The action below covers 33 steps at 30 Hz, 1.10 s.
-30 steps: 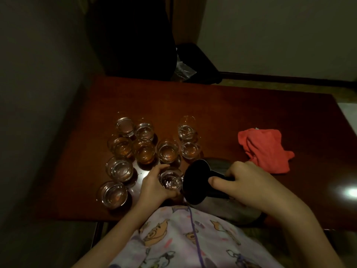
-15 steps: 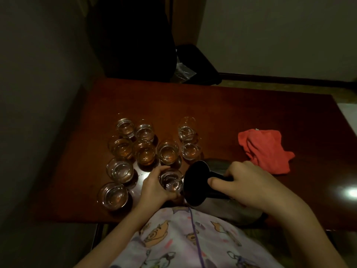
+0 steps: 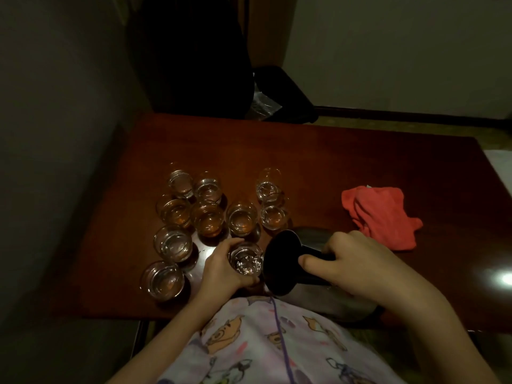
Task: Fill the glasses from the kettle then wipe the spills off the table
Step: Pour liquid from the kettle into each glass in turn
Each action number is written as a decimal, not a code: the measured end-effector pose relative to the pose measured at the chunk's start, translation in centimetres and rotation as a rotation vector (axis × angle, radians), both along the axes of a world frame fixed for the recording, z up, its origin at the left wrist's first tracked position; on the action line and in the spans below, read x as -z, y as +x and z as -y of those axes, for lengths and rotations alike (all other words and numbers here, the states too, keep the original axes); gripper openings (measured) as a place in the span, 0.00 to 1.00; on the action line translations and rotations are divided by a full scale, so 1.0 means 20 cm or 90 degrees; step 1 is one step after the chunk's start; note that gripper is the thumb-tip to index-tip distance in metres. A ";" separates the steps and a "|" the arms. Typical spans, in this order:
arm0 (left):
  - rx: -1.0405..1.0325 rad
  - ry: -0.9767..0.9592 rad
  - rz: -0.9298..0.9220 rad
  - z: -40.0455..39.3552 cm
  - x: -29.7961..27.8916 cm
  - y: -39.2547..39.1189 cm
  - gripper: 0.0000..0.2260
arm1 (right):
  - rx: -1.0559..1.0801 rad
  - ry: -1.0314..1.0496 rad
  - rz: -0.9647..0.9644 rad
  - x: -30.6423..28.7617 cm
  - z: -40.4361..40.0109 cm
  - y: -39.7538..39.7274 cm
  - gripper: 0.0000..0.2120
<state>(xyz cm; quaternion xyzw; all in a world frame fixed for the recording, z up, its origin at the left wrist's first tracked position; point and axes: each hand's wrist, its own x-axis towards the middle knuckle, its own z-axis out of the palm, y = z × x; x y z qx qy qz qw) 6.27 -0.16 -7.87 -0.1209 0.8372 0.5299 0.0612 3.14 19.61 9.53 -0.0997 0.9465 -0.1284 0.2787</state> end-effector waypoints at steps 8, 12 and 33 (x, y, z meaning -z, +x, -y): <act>0.000 0.000 0.002 0.00 -0.01 0.00 0.35 | -0.008 0.001 0.007 0.00 0.00 -0.01 0.24; -0.001 0.009 0.007 0.00 0.00 0.00 0.35 | -0.012 0.016 0.005 0.00 0.00 -0.02 0.24; 0.002 0.004 -0.002 0.01 0.01 0.01 0.35 | -0.012 0.022 0.010 -0.01 0.02 -0.02 0.24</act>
